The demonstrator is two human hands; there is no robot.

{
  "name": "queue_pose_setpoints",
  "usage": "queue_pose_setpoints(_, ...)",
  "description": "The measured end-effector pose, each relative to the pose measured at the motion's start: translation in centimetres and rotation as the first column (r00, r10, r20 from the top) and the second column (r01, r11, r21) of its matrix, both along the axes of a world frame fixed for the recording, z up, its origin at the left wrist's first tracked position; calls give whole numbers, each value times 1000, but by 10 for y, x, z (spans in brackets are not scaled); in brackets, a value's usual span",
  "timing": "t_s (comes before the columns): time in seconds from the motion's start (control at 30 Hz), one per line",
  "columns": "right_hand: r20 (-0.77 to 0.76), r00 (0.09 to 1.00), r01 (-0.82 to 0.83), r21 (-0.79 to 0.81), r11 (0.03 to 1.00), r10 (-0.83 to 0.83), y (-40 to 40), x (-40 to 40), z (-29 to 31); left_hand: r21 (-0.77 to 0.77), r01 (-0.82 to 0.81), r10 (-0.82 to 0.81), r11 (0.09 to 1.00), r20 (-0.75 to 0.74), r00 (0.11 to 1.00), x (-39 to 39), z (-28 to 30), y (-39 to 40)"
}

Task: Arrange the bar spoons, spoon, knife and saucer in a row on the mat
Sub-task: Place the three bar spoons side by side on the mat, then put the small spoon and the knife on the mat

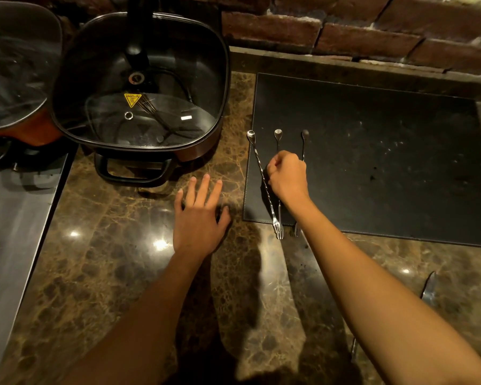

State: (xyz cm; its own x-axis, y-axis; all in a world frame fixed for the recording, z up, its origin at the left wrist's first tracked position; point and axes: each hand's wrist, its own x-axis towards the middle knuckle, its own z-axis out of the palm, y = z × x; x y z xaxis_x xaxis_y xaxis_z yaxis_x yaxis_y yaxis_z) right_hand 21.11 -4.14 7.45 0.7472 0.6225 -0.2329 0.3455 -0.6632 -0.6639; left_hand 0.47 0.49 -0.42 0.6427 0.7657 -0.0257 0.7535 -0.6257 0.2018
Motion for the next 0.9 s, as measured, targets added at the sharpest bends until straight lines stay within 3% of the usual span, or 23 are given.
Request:
queue_pose_setpoints(0.3,-49,996,78,76,994,-75,-52,14,28,26,18,-19,1000,46,999,-2,4,-4)
queue_pose_setpoints(0.43,-53,988,152,121,981,-146,-109,22,43,-42,-7,6,999,-29,1000,3,12,-11)
queue_pose_setpoints(0.57,-96,970,237,154,959,-225,-179,24,47,-76,-40,42,996,20,999,9,22,-45)
queue_pose_setpoints(0.83,-190,929,327,20,945,-317,-286,-5,25,-142,83,-71,986,87,994,29,44,-163)
queue_pose_setpoints(0.9,-151,934,320,-40,946,-323,-300,-18,17,-136,141,-130,981,83,988,35,45,-186)
